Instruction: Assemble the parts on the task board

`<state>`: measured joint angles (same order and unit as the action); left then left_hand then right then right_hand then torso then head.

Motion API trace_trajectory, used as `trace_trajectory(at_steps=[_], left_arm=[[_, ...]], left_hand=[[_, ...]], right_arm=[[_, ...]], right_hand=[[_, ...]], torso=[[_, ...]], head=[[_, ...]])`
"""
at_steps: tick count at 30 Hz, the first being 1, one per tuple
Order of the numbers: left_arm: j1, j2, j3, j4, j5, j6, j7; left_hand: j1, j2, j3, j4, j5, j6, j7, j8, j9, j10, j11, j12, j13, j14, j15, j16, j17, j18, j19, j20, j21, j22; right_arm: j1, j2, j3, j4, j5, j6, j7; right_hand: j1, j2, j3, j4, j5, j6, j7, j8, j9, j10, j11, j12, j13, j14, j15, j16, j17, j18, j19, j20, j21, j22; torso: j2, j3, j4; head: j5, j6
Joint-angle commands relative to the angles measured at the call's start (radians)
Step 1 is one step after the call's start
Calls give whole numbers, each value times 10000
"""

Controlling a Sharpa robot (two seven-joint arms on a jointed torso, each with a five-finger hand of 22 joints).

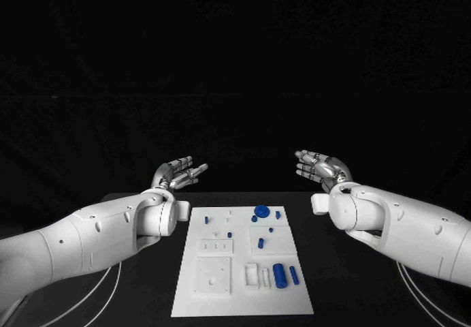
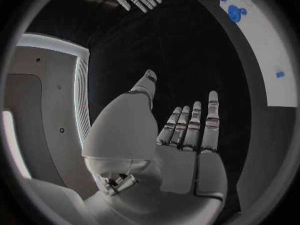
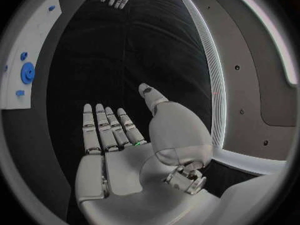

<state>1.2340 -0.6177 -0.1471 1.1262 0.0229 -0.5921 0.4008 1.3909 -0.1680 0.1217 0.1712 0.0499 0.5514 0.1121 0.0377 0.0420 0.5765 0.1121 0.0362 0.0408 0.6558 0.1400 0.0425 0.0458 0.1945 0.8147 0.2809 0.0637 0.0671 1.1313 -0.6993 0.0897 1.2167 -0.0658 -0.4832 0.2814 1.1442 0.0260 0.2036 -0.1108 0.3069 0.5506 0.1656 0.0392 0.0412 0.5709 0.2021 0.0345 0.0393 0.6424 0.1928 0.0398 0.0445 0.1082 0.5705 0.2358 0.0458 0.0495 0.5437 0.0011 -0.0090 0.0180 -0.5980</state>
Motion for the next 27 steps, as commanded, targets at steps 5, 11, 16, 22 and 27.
trace_trajectory(at_steps=[5,11,16,22,27], left_arm=[[473,427,-310,-1146,243,1723,-883],[580,365,-374,-1247,274,1814,-701],[599,90,-371,-814,256,1600,-422],[736,-382,-365,-75,-52,1551,-255],[930,-790,-363,685,-246,1719,-201]], left_hand=[[297,-27,20,79,51,144,18,53,15,162,35,67,20,191,21,50,19,128,185,40,50,19],[239,424,61,-333,103,1148,425,149,69,1841,438,165,71,1625,334,165,83,83,460,-180,162,67],[-88,1085,-205,-1535,315,3338,577,260,156,4347,522,213,176,3404,259,216,136,-827,1198,-1038,476,121],[46,1437,-133,-2212,357,4558,339,283,201,5594,123,210,169,5259,-306,497,274,-1032,2284,-1746,1194,356],[175,1518,119,-2446,409,4831,266,276,204,6045,-41,209,166,5628,-497,586,258,-1224,2404,-2020,1462,499]], right_arm=[[227,242,223,-1015,-981,2869,-1911],[286,283,287,-1575,-3822,2448,-1506],[285,364,288,-1599,-5691,2222,-1435],[286,517,290,-1658,-8746,2508,-1581],[287,645,296,-1575,-11238,2466,-1699]], right_hand=[[1097,-83,28,-610,-156,921,172,78,55,696,10,95,46,799,10,90,45,161,567,-36,108,43],[1396,-191,301,-1102,-44,3025,115,181,147,2569,-104,164,116,3204,-73,202,138,157,3015,-426,471,197],[1256,-312,775,-1402,73,4755,-62,240,216,4658,-478,232,189,5110,-675,346,223,223,4273,-966,1011,322],[1354,-566,559,-1635,34,5350,-224,256,239,5234,-900,237,185,8518,-1841,1229,909,260,6969,-2278,2905,1184],[1385,-738,479,-1748,152,5591,-344,224,226,5514,-1069,217,179,8632,-2191,4677,3222,262,7845,-2834,4709,2399]], torso=[[0,0,-3],[28,-37,17],[99,-36,1],[296,21,27],[557,102,97]], head=[[-1,-4],[-15,-193],[-20,-167],[-43,-104],[-72,-19]])
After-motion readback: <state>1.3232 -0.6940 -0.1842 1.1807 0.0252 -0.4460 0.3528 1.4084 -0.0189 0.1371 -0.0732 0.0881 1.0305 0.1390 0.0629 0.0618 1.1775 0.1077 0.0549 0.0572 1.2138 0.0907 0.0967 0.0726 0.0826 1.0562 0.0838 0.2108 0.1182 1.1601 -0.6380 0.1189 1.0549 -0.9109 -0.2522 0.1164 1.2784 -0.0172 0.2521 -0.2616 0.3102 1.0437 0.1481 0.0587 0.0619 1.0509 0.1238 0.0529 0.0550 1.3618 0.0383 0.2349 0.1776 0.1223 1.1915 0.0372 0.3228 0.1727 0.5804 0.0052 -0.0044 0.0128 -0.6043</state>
